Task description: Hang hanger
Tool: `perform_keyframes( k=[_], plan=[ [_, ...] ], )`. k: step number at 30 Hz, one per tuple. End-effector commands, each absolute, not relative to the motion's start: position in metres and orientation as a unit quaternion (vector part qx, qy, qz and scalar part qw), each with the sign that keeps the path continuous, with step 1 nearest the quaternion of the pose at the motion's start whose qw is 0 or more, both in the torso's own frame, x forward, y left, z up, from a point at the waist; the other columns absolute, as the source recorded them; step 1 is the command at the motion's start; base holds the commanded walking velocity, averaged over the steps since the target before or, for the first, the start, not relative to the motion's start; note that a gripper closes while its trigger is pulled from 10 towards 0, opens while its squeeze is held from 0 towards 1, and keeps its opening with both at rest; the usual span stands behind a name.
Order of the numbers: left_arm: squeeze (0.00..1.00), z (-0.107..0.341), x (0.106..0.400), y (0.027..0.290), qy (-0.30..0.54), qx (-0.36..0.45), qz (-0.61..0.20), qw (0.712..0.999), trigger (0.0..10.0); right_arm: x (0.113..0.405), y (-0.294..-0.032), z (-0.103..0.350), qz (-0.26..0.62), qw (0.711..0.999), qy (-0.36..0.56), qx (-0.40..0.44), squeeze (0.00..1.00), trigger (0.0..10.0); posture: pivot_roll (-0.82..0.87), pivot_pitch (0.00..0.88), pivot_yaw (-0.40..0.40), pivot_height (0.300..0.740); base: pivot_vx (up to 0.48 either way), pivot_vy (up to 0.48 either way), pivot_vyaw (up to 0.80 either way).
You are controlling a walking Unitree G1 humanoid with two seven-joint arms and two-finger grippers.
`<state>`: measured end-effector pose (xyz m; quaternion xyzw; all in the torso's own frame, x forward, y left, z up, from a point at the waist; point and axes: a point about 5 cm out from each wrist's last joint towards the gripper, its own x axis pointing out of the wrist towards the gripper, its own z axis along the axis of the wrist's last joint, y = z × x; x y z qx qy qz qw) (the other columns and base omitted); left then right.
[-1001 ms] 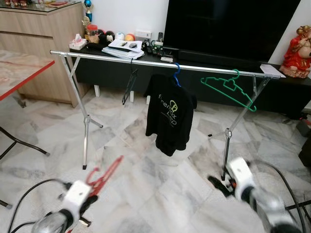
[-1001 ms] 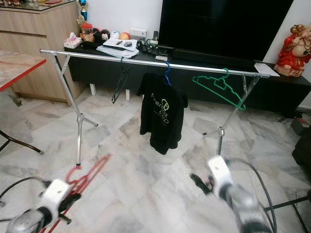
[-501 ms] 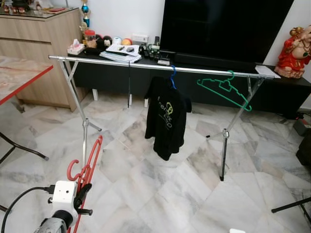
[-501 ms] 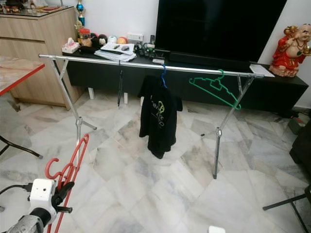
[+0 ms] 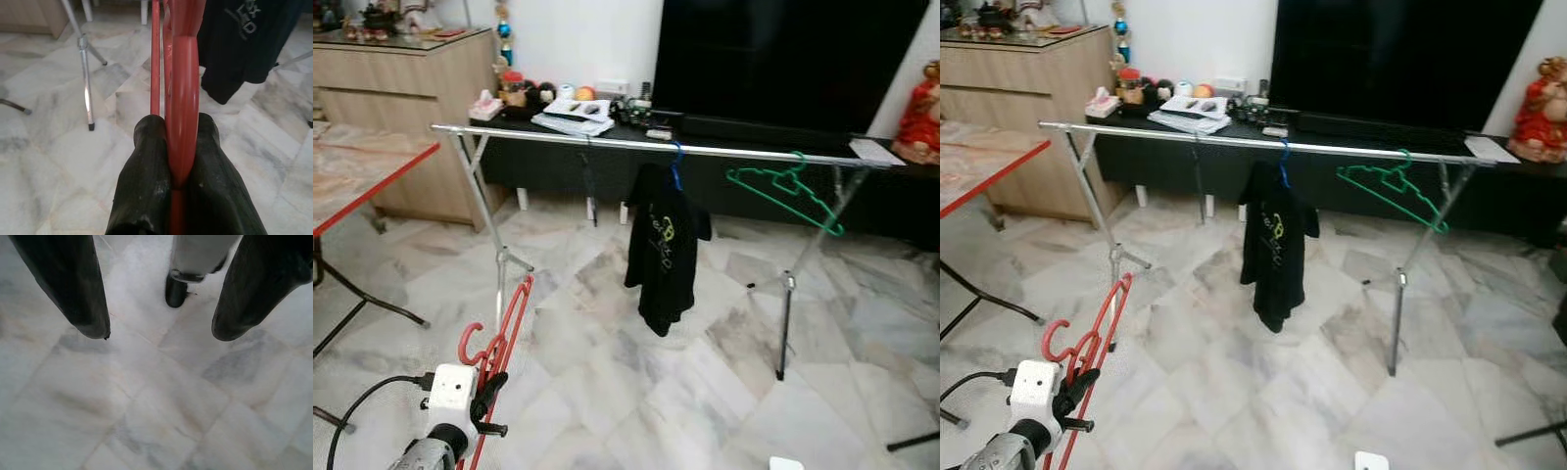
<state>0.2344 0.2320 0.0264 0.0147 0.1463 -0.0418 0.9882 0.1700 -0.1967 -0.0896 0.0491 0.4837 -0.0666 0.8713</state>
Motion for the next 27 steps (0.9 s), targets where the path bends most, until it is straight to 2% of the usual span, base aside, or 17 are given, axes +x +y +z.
perform_keyframes(
  k=[1,27],
  plan=[
    [0.0,0.034,0.239,0.2313,0.135,0.021,-0.048,0.989,10.0,0.1711,-0.1962,-0.0889,-0.072,0.875,0.477,0.047,0.0,10.0,0.06,0.0,-0.043,0.74,0.382,0.0,0.0],
    [0.0,0.0356,0.2426,0.2261,0.141,0.023,-0.067,0.988,10.0,0.1742,-0.1978,-0.0876,-0.086,0.873,0.476,0.06,0.0,10.0,0.06,0.0,-0.038,0.74,0.4,0.0,0.0]
  ],
)
